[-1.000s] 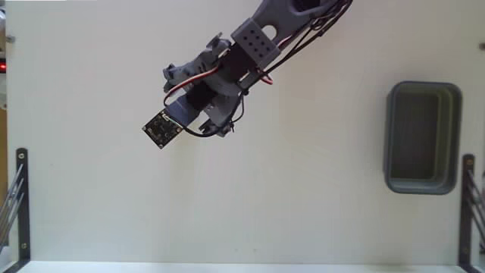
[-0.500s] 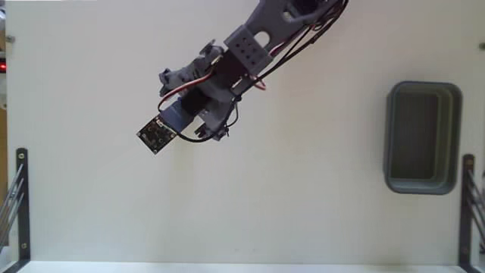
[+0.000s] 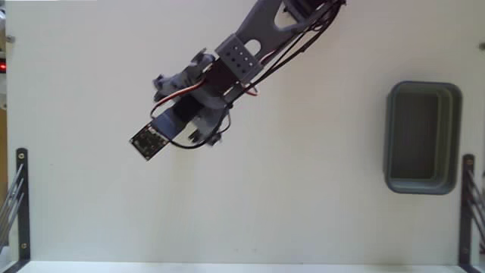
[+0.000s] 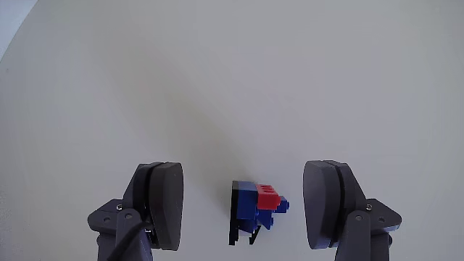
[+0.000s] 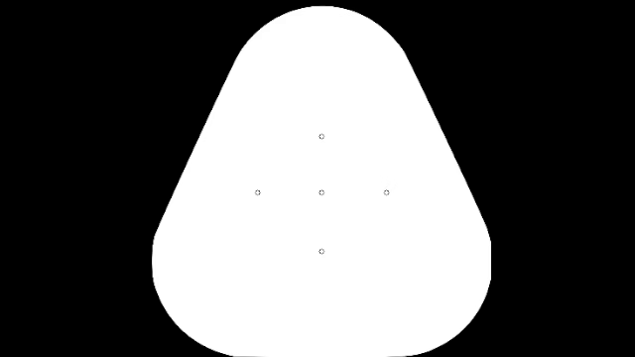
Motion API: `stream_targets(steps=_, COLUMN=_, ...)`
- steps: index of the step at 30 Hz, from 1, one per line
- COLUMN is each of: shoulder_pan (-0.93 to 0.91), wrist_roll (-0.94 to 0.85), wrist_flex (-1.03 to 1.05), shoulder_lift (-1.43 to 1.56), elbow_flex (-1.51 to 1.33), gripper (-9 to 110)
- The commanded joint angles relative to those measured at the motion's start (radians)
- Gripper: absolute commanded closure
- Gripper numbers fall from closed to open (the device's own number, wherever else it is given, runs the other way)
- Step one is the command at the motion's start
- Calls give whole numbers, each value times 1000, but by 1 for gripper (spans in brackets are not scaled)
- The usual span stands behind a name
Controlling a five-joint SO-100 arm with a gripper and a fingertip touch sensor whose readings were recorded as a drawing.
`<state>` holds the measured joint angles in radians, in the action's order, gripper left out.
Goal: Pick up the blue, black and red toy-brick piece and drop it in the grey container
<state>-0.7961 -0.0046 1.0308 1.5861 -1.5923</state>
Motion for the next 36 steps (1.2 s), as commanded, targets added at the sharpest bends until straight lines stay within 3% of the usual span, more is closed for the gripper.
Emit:
stream_targets(steps=1, shoulder_pan=-22, wrist_roll=5, wrist_flex=-12, shoulder_lift=21, elbow_flex=55, gripper=-9)
stream_targets(steps=18, shoulder_pan=-22, wrist_roll=5, wrist_flex=-19, shoulder_lift=21, elbow_flex=47, gripper=-9)
stream_targets(steps=36, shoulder_pan=-22, wrist_roll=5, wrist_flex=-243, shoulder_lift=12, elbow_flex=-167, gripper=-9)
